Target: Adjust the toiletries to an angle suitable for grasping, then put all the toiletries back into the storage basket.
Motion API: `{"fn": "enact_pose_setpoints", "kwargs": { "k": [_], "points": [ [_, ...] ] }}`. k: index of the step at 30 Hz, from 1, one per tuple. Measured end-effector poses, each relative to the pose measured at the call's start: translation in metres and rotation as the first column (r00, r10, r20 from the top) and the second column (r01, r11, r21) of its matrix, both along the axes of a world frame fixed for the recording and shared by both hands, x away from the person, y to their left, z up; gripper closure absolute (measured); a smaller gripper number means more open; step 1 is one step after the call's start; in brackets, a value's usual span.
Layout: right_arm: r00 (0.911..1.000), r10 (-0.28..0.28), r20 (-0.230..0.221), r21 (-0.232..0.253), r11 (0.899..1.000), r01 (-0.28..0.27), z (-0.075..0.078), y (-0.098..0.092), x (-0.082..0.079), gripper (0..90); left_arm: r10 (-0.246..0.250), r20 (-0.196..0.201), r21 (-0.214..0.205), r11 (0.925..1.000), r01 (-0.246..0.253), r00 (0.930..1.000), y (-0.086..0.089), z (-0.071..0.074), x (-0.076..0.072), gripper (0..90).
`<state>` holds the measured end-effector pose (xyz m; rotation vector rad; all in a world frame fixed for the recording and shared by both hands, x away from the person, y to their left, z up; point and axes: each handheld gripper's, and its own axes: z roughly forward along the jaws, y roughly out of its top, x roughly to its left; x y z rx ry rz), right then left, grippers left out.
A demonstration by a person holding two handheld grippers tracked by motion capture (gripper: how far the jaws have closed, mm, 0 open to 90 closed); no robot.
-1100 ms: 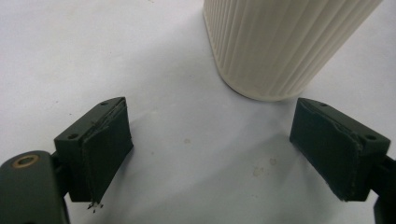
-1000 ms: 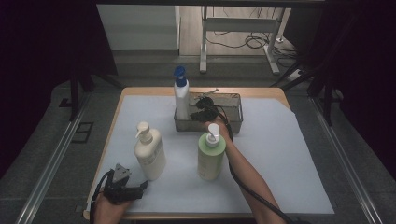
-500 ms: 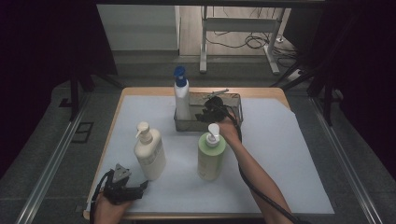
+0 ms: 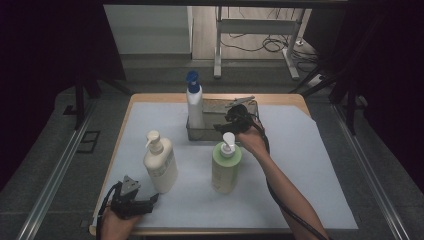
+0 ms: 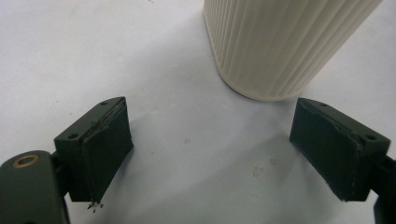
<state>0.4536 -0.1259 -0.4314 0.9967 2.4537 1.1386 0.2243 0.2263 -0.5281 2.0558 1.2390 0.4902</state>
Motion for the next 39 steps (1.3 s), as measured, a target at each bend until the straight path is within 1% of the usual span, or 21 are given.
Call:
{"fn": "enact_pose_setpoints", "kwargs": {
  "k": [4,11,17,22,27,33,36,39],
  "points": [
    [0.9999,0.011,0.008,-0.005,1.000,-0.011,0.001,-0.007,-0.006,30.9,0.000,0.001,-0.001,1.0000,0.000,1.0000,0.000,0.000,0.000,12.3],
    [0.9996,0.026,0.012,0.019,0.999,-0.027,0.006,-0.022,-0.019,28.7,0.002,0.001,0.000,1.0000,-0.002,1.0000,0.000,0.000,0.000,12.3],
    [0.9995,0.028,0.015,0.018,0.999,-0.029,0.008,-0.035,-0.030,26.4,0.002,0.001,0.000,1.0000,-0.002,1.0000,0.000,0.000,0.000,12.3],
    [0.9994,0.028,0.020,-0.002,1.000,-0.028,0.007,-0.044,-0.038,25.2,0.002,0.001,0.001,1.0000,-0.002,1.0000,0.000,0.000,0.000,12.3],
    [0.9991,0.035,0.025,-0.009,0.999,-0.035,0.006,-0.053,-0.048,23.9,0.002,0.001,0.001,1.0000,-0.002,1.0000,0.000,0.000,0.000,12.3],
    [0.9991,0.038,0.020,-0.024,0.999,-0.037,0.002,-0.065,-0.059,21.6,0.003,0.001,0.001,1.0000,-0.003,1.0000,0.000,0.000,0.000,12.3],
    [0.9991,0.040,0.015,-0.021,0.999,-0.040,0.000,-0.072,-0.065,19.9,0.003,0.001,0.001,1.0000,-0.003,1.0000,0.000,0.000,0.000,12.3],
    [0.9989,0.042,0.021,-0.030,0.999,-0.042,-0.001,-0.077,-0.072,18.3,0.003,0.001,0.001,1.0000,-0.003,1.0000,0.000,0.000,0.000,12.3]
  ]
}}
